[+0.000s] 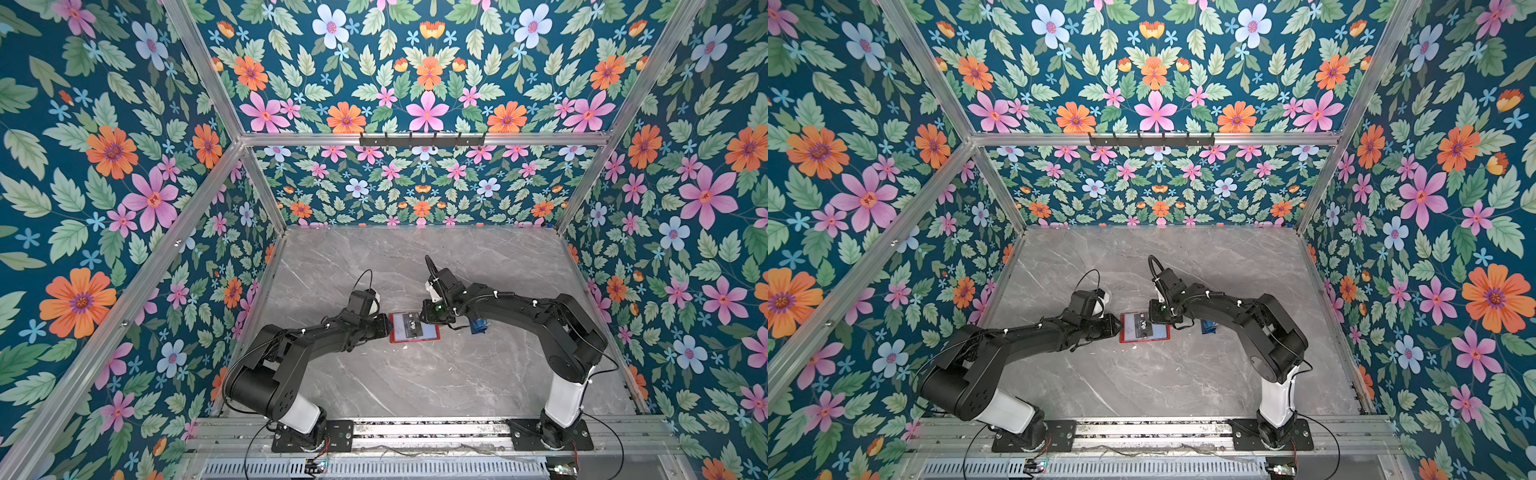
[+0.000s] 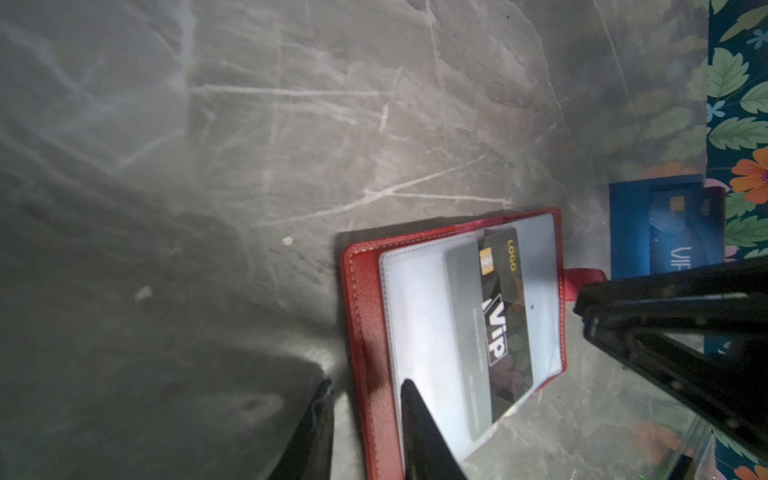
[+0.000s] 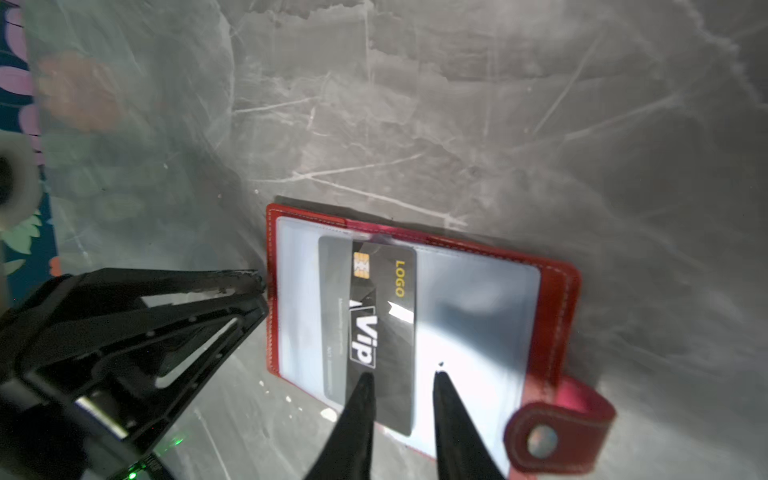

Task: Insert credit cards into a card holder
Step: Insert the credit card into the card slot.

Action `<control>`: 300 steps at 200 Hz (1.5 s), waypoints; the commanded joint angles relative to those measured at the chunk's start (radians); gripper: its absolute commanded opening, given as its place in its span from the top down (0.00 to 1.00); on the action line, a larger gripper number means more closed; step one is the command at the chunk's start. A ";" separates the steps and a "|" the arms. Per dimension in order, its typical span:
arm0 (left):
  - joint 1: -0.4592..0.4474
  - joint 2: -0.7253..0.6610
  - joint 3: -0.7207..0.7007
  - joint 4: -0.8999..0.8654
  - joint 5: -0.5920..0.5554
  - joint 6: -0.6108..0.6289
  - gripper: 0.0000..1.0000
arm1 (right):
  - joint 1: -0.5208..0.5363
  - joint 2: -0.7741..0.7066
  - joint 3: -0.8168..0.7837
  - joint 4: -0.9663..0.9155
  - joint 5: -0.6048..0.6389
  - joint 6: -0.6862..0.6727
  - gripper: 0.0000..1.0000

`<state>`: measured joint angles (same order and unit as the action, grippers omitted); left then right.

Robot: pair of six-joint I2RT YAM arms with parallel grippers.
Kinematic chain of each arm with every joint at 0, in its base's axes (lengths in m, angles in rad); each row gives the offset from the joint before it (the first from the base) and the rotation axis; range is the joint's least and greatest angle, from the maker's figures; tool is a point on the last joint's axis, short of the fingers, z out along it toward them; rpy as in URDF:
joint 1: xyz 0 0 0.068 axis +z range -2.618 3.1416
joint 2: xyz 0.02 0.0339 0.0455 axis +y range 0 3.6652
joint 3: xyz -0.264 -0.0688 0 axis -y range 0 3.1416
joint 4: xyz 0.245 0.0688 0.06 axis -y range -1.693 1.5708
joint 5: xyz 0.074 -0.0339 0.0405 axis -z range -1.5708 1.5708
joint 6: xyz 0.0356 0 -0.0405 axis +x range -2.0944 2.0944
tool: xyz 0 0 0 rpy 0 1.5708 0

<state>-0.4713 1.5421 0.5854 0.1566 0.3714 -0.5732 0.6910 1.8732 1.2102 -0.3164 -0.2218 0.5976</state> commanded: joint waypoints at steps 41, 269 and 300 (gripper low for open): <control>-0.004 0.025 -0.005 0.029 0.036 0.003 0.70 | 0.014 0.070 0.072 -0.143 0.079 -0.040 0.83; -0.006 0.031 0.002 0.032 0.039 0.003 0.74 | 0.074 0.150 0.204 -0.262 0.094 -0.077 0.82; -0.006 0.030 0.004 0.032 0.043 0.004 0.74 | 0.086 0.167 0.232 -0.281 0.090 -0.090 0.81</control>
<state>-0.4767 1.5719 0.5861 0.2096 0.4088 -0.5739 0.7681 2.0289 1.4250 -0.5575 -0.1352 0.5205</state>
